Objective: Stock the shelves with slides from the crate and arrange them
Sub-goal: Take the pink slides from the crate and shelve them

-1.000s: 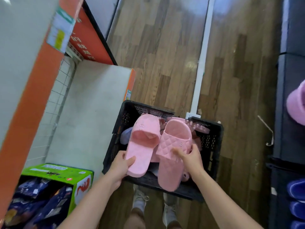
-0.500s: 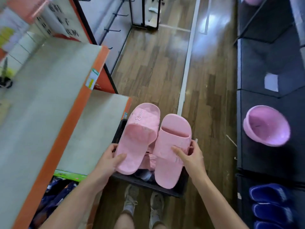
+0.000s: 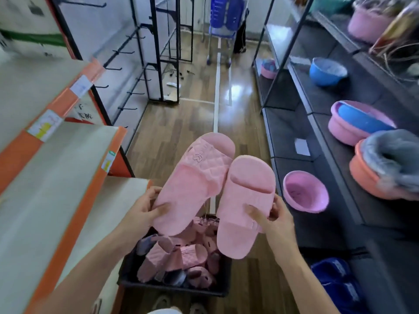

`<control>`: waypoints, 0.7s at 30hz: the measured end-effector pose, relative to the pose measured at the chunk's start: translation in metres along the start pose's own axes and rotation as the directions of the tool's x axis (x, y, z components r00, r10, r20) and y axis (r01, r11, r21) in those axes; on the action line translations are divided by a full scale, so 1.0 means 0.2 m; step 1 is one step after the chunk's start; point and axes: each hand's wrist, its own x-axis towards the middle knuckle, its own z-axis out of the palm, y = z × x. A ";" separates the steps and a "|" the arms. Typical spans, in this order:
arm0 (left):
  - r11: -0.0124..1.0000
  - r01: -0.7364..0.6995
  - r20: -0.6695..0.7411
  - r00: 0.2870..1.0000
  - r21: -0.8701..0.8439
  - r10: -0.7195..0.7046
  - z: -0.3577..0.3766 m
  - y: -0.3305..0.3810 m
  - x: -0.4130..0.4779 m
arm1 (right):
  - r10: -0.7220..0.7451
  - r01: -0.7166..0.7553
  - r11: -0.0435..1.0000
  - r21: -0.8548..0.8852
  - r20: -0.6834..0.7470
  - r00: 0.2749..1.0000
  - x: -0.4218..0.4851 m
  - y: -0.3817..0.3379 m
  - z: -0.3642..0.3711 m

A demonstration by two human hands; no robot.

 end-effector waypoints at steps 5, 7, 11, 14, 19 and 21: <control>0.994 -0.103 0.143 0.985 0.046 0.095 0.04 0.14 0.04 | -0.072 0.071 0.997 -0.014 -0.150 0.986 -0.10 -0.15 -0.08; 0.994 -0.101 0.211 0.973 0.034 0.092 0.05 0.19 0.06 | -0.077 0.074 0.997 -0.020 -0.225 0.971 -0.16 -0.19 -0.08; 0.991 -0.113 0.365 0.927 0.070 0.080 0.03 0.26 0.14 | -0.058 0.059 0.998 -0.011 -0.398 0.916 -0.30 -0.22 -0.05; 0.983 -0.150 0.480 0.874 0.103 0.082 0.06 0.30 0.19 | -0.013 0.029 0.999 0.023 -0.515 0.857 -0.44 -0.20 -0.01; 0.968 -0.212 0.669 0.741 0.137 0.068 0.19 0.32 0.21 | 0.029 0.037 0.997 0.075 -0.724 0.689 -0.68 -0.17 0.01; 0.963 -0.233 0.748 0.662 0.134 0.056 0.28 0.32 0.18 | 0.050 0.025 0.996 0.082 -0.792 0.609 -0.80 -0.16 0.00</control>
